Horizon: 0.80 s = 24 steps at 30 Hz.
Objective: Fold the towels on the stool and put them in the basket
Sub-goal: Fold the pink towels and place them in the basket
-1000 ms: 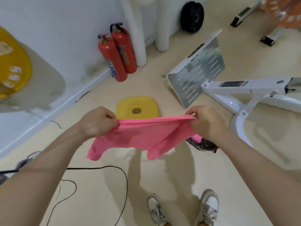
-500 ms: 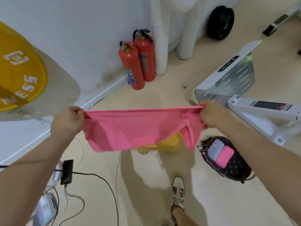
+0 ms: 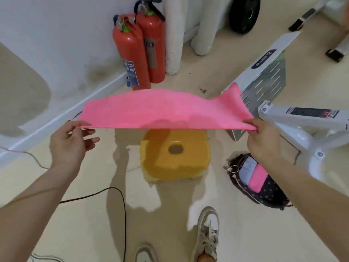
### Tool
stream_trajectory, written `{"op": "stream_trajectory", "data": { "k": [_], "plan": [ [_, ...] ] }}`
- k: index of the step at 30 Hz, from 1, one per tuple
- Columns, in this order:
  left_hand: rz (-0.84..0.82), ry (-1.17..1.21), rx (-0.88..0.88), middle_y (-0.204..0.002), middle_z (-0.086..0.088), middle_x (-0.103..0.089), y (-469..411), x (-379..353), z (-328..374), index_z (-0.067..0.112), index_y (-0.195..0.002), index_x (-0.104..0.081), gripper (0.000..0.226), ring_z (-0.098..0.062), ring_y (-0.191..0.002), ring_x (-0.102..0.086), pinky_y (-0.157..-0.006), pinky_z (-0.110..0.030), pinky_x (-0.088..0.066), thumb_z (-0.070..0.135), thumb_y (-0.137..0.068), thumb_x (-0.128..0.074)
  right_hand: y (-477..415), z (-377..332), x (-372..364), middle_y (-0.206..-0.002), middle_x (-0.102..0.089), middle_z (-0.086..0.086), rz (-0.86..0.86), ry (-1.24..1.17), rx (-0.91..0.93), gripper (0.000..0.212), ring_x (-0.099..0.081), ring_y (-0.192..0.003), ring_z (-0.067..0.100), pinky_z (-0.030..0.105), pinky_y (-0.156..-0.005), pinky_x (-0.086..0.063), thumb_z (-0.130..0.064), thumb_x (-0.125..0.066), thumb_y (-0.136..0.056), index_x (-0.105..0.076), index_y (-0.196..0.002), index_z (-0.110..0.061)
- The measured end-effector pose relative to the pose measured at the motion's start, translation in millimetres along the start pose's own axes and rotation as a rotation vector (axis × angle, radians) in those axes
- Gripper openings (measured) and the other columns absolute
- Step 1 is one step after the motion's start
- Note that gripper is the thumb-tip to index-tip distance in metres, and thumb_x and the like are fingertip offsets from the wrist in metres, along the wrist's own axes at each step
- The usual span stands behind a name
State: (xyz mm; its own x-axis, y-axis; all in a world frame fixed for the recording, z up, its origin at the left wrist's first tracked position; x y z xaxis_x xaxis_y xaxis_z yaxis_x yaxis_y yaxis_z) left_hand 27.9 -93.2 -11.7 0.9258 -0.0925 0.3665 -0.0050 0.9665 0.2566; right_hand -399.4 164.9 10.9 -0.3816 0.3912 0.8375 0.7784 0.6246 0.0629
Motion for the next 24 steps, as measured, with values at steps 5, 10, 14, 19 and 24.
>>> {"op": "stream_trajectory", "data": {
  "k": [5,10,14,19,24],
  "plan": [
    [-0.062,0.145,0.155,-0.084,0.005,-0.069,11.0,-47.5,-151.6,0.018,-0.081,-0.072,0.036,-0.015,-0.09,-0.059,-0.077,-0.028,-0.053,-0.005,-0.084,-0.045,43.7,132.7,-103.6,-0.084,-0.064,0.008,-0.097,-0.103,-0.343,0.03,-0.061,-0.066,0.017,0.02,-0.067,-0.053,0.002,-0.047,-0.09,-0.067,-0.095,-0.019],
    [0.007,0.383,0.405,-0.085,-0.005,-0.069,17.1,-80.8,-269.0,0.014,-0.054,-0.071,0.044,-0.016,-0.072,-0.059,-0.072,-0.024,-0.052,-0.006,-0.074,-0.039,103.0,202.7,-200.4,-0.085,-0.053,0.002,-0.329,-0.283,-0.675,0.022,-0.063,-0.06,0.034,0.032,-0.039,-0.054,-0.014,-0.038,-0.096,-0.051,-0.107,-0.028],
    [0.036,0.588,0.543,-0.082,-0.006,-0.064,-8.1,-104.1,-311.9,0.008,-0.077,-0.067,0.026,-0.016,-0.062,-0.058,-0.057,-0.023,-0.054,-0.005,-0.076,-0.045,105.8,216.8,-255.3,-0.094,-0.068,0.017,-0.588,-0.343,-0.677,0.028,-0.069,-0.057,0.031,0.031,-0.053,-0.058,-0.01,-0.032,-0.093,-0.054,-0.101,-0.026],
    [-0.072,0.443,0.578,-0.073,-0.003,-0.05,-45.5,-123.0,-330.7,0.013,-0.075,-0.063,0.037,-0.008,-0.042,-0.049,-0.034,-0.01,-0.039,-0.01,-0.082,-0.035,62.1,219.5,-286.2,-0.067,-0.05,0.011,-0.685,-0.371,-0.489,0.028,-0.049,-0.05,0.018,0.021,-0.049,-0.039,-0.003,-0.03,-0.091,-0.051,-0.074,-0.012],
    [-0.072,0.174,0.36,-0.074,-0.013,-0.059,-68.8,-110.9,-304.7,0.004,-0.081,-0.063,0.026,-0.019,-0.064,-0.053,-0.037,-0.016,-0.049,-0.014,-0.088,-0.045,16.2,235.2,-272.3,-0.069,-0.057,0.01,-0.362,-0.556,-0.374,0.03,-0.059,-0.04,0.017,0.014,-0.032,-0.036,0.004,-0.042,-0.094,-0.067,-0.091,-0.012]
  ]
}}
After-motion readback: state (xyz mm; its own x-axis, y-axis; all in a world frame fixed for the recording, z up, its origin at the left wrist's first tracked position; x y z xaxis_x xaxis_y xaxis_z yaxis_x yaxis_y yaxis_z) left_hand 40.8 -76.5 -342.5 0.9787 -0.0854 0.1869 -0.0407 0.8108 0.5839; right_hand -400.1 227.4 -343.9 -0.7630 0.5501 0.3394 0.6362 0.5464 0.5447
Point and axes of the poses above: each hand's wrist, its own y-axis away from the middle knuckle, its own x-axis out of the back of the hand, z = x × y, the point moved 9 cm from there along -y, towards the middle knuckle
